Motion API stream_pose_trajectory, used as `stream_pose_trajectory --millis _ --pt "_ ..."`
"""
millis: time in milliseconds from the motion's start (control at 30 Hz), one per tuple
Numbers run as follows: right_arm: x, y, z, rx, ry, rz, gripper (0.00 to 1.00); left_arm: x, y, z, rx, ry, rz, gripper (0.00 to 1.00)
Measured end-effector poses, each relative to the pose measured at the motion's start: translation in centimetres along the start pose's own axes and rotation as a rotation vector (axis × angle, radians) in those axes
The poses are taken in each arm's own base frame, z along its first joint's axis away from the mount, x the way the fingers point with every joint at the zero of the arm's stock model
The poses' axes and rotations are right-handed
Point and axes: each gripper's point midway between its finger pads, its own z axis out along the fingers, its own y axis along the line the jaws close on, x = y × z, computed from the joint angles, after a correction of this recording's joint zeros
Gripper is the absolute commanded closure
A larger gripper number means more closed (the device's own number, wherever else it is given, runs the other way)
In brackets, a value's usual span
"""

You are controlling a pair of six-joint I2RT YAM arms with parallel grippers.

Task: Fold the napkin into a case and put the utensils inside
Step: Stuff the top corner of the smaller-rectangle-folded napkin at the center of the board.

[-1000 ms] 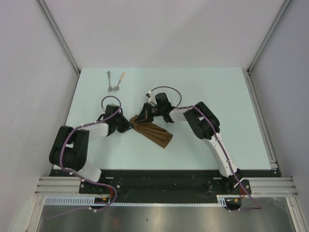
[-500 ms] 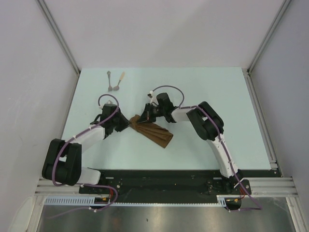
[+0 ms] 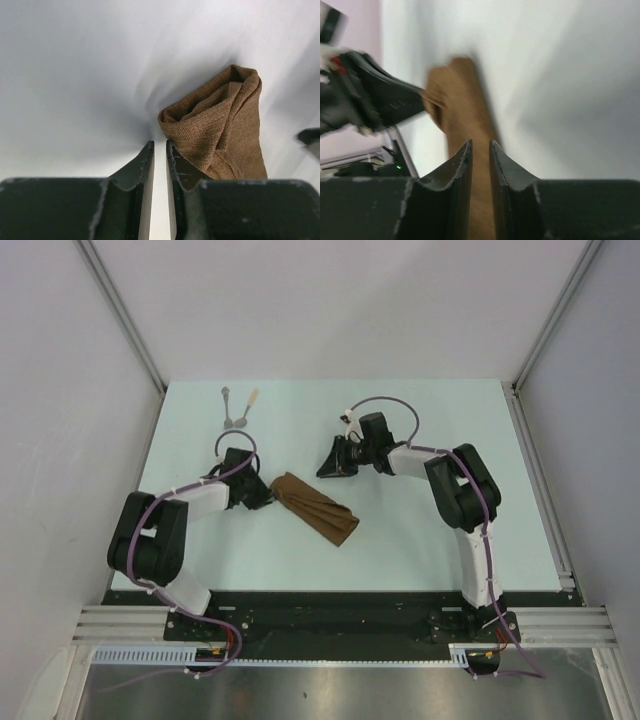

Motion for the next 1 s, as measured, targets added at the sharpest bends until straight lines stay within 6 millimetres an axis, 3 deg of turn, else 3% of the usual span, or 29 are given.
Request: stream_pose_trajectory --millis 67,133,433,600,667,700,800,900,1000 --pt "1.4 -2.0 -0.3 0.048 0.014 0.024 0.78 -0.5 -0.8 0.5 0.006 0.001 0.006 0.8" --pt "4.3 -4.0 -0.7 0.096 0.053 0.073 0.79 -0.8 -1.5 1.0 0.013 0.005 0.011 0.8" --pt "10.3 -2.8 -3.8 0.131 0.04 0.079 0.79 -0.3 -6.7 3.5 0.09 0.058 0.103 0.81" --pt "13.2 -2.1 -5.2 0.168 0.039 0.094 0.76 1.7 -8.7 3.7 0.123 0.089 0.171 0.68" --pt "13.0 -2.5 -5.8 0.189 0.029 0.105 0.73 2.1 -8.6 3.2 0.122 0.085 0.191 0.62" --pt "12.6 -2.8 -6.2 0.202 0.017 0.108 0.65 2.1 -8.3 2.9 0.111 0.08 0.201 0.61" --pt "11.2 -3.7 -7.6 0.238 -0.021 0.118 0.56 1.3 -8.0 1.5 0.092 0.045 0.236 0.57" --pt "9.4 -4.2 -8.5 0.266 -0.058 0.126 0.53 0.1 -8.8 -0.4 0.107 -0.003 0.291 0.67" --pt "7.8 -3.0 -8.3 0.235 -0.081 0.139 0.52 -0.9 -11.0 -1.7 0.142 -0.042 0.375 0.74"
